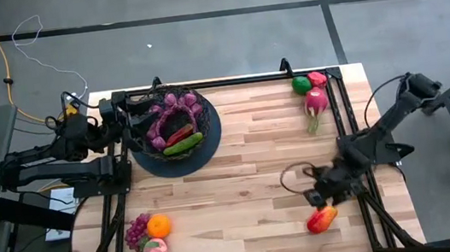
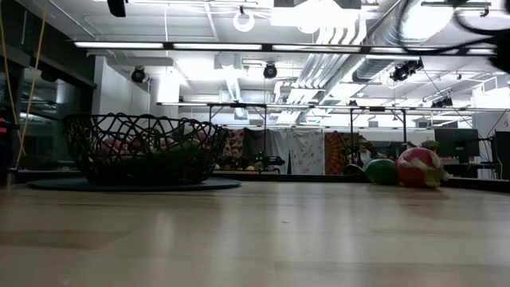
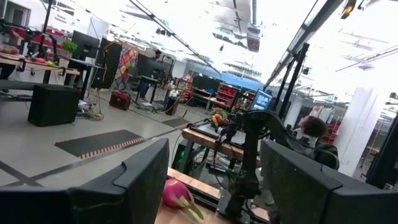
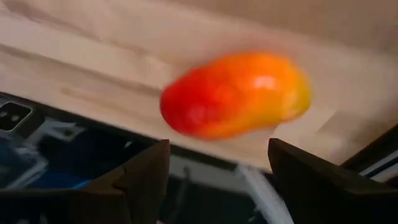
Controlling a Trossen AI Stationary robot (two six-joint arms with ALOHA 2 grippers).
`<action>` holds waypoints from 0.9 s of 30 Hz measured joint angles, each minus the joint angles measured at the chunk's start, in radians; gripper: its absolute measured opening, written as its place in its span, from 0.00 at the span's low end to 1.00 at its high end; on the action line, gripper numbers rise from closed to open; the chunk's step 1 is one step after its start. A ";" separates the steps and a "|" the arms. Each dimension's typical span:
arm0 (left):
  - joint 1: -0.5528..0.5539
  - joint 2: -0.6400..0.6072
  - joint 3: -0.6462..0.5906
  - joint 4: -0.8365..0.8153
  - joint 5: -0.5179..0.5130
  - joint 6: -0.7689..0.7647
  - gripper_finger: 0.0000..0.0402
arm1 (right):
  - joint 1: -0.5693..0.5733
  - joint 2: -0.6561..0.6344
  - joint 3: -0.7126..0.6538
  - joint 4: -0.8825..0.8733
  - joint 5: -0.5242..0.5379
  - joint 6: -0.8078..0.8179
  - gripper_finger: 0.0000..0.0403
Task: Build produce basket
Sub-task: Put the red mango into the black wire basket
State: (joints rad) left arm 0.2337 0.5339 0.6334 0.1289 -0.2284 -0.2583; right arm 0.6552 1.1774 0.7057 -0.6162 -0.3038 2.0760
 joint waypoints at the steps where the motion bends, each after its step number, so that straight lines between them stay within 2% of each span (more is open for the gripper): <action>1: 0.000 0.000 0.000 0.000 0.000 0.000 0.60 | 0.033 0.000 -0.023 0.055 0.010 0.066 0.65; 3: 0.000 0.000 0.000 0.000 0.000 0.000 0.60 | 0.088 0.000 -0.058 0.121 0.028 0.163 0.65; 6: 0.000 0.000 0.000 0.000 0.000 0.000 0.60 | 0.141 0.000 -0.068 0.117 0.068 0.257 0.65; 22: 0.000 0.000 0.000 0.000 0.000 0.000 0.60 | 0.165 0.001 -0.067 0.083 0.092 0.263 0.65; 27: 0.000 0.000 0.000 0.000 0.000 0.000 0.60 | 0.162 0.039 -0.067 0.091 0.091 0.264 0.65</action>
State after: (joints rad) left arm 0.2340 0.5339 0.6334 0.1287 -0.2283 -0.2581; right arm 0.8173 1.2164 0.6384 -0.5253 -0.2132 2.3402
